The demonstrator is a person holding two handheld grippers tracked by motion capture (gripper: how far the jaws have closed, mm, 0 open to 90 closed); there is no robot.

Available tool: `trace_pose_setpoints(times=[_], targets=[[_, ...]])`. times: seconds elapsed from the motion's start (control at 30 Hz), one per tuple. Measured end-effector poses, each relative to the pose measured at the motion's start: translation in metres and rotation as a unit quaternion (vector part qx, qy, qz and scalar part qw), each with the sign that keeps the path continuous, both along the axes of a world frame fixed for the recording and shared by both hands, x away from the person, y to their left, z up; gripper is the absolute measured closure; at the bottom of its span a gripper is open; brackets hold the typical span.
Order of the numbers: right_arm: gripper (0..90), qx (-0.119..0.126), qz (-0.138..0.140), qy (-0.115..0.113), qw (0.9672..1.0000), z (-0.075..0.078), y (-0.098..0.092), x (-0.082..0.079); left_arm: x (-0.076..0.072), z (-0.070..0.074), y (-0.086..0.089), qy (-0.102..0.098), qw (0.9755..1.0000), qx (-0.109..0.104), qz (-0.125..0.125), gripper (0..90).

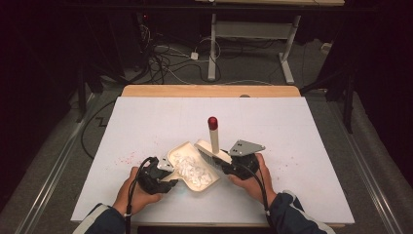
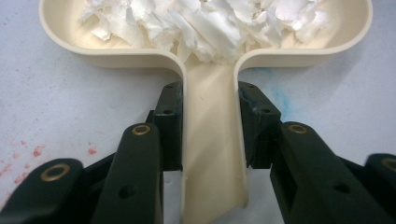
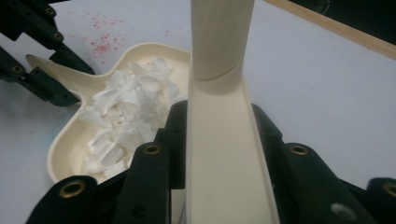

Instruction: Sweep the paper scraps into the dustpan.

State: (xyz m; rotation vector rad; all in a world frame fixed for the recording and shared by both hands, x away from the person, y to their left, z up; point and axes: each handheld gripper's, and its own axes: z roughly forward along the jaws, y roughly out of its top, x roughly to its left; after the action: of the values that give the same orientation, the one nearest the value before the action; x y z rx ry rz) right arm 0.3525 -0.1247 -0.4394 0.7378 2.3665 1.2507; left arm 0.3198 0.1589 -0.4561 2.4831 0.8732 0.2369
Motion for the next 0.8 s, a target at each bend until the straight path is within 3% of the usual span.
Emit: trace_pose_setpoints(times=[0.1, 0.23, 0.8], targets=[[67.7, -0.011, 0.009, -0.007, 0.9999, 0.002, 0.003, -0.003, 0.001, 0.000, 0.002, -0.001, 1.0000, 0.000, 0.005, 63.5], [67.7, -0.005, 0.006, -0.005, 1.0000, 0.005, -0.001, -0.003, 0.003, 0.002, 0.007, -0.004, 0.9999, -0.003, 0.015, 63.5], [67.6, 0.011, -0.011, 0.008, 0.9999, 0.024, -0.039, -0.005, 0.010, 0.005, 0.034, -0.010, 0.9979, -0.010, 0.063, 63.5]])
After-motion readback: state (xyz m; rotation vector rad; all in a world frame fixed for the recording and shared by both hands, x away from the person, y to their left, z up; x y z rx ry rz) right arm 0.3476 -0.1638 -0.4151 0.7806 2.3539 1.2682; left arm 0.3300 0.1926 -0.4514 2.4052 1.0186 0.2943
